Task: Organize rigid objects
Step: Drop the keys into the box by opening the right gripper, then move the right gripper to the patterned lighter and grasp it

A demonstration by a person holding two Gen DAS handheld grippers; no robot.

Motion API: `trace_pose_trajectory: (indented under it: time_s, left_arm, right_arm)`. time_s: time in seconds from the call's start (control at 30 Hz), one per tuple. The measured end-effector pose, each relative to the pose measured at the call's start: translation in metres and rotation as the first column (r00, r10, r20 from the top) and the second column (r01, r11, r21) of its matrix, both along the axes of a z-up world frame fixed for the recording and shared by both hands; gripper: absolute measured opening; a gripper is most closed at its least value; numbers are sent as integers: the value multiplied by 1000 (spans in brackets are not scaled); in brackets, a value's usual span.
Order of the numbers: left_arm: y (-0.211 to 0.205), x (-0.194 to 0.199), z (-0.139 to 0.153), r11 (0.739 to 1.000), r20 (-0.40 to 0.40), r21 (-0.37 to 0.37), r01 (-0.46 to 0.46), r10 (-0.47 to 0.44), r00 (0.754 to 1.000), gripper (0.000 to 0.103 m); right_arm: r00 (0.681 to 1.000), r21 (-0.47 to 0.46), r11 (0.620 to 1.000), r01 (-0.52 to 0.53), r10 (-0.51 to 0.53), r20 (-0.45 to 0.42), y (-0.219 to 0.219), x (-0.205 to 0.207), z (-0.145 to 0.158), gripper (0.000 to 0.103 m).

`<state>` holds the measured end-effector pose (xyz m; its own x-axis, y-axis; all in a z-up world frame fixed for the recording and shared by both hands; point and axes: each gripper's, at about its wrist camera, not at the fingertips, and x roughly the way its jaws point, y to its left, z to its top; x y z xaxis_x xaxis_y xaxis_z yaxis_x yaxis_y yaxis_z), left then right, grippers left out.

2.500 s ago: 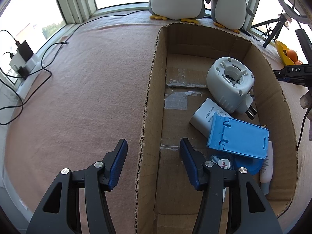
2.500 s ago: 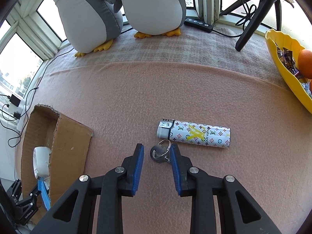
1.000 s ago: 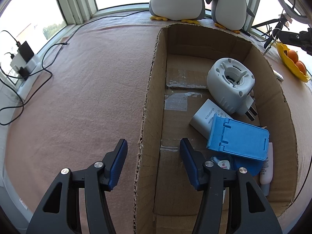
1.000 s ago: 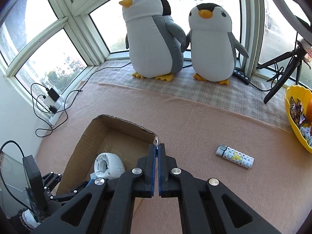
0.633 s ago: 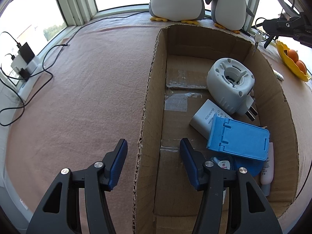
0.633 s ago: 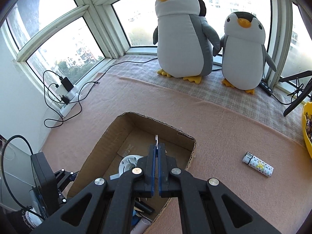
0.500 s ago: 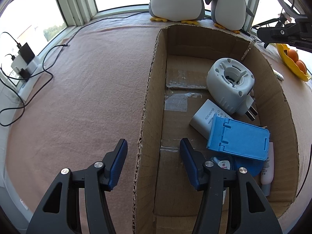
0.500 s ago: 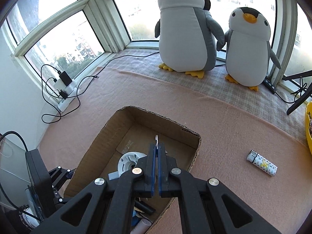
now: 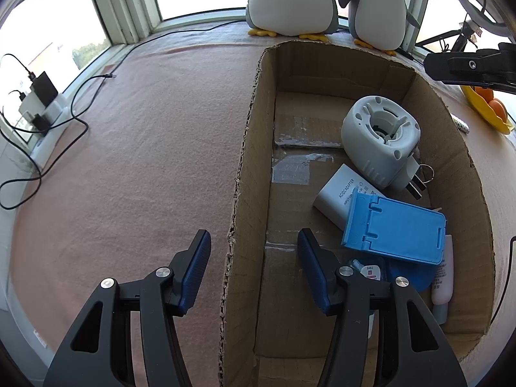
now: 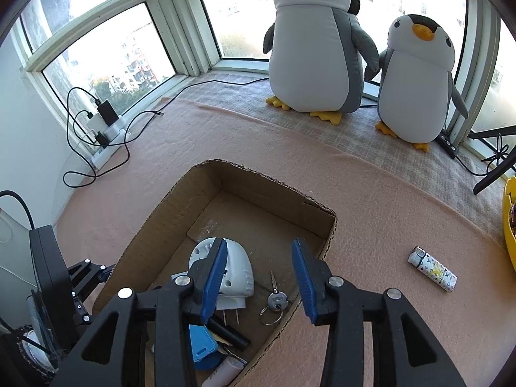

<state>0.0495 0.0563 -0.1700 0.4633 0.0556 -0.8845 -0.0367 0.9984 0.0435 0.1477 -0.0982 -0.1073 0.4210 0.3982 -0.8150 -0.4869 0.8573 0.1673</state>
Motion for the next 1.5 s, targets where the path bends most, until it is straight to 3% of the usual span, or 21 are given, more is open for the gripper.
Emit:
trace_pose_trajectory:
  time_s: [0.2,0.73,1.2,1.5]
  left_arm:
    - [0,0,0,1000,1,4,1,-1,1000,56]
    - [-1,0,1,1000,0,8,3,-3,1000,56]
    - [0,0,-1,1000,-5,12,1,-1,1000,56]
    - [-2,1,-1,1000,-14,21,-2,3,1000,56]
  right_arm:
    - [1000,-3,1000,25,-25,14,-20,-1,2,44]
    - [993,-77,991,113,-111,28,-98,15,-4,44]
    - [996,-267,960,83,-86,-1,-136,45,-53,44]
    - [998,-326,944,45,-54,-20,-138,64,-73,44]
